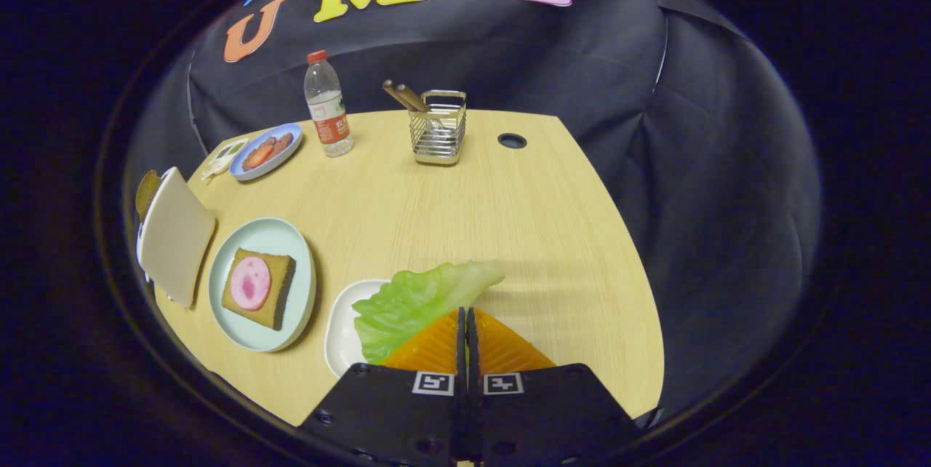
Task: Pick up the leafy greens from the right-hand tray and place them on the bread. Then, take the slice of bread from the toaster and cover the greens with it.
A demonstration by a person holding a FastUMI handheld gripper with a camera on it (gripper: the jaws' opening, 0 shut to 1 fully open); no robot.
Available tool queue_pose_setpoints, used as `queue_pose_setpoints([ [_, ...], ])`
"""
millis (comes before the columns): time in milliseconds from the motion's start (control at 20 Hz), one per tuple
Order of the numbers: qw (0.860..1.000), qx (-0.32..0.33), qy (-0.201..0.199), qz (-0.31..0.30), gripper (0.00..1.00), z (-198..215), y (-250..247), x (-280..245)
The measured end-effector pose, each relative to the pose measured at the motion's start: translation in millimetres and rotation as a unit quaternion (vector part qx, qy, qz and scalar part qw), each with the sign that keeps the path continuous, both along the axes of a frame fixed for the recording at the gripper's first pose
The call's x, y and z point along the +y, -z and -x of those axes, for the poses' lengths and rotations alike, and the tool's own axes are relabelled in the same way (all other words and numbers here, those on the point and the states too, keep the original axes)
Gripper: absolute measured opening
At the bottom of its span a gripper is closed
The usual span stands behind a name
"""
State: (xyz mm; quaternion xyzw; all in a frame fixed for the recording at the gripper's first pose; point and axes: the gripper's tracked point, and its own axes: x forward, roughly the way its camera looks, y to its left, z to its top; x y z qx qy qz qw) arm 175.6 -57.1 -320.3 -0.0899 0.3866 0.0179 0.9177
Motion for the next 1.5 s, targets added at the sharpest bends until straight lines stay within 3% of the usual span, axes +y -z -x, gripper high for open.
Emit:
queue_pose_setpoints([
  [450, 0.999, -0.045, -0.017, 0.003, 0.00, 32, -55, 41],
  [750, 0.995, -0.078, -0.066, 0.008, 0.00, 51, -84, 105],
  [900, 0.994, -0.080, -0.072, 0.023, 0.00, 54, -78, 123],
  [1250, 0.998, -0.035, -0.046, 0.040, 0.00, 54, -27, 118],
  [1350, 0.998, -0.012, -0.050, 0.044, 0.10, 59, -5, 115],
  [1400, 0.998, -0.001, -0.052, 0.047, 0.23, 62, 7, 114],
  [1500, 0.997, 0.019, -0.053, 0.049, 0.37, 66, 28, 115],
])
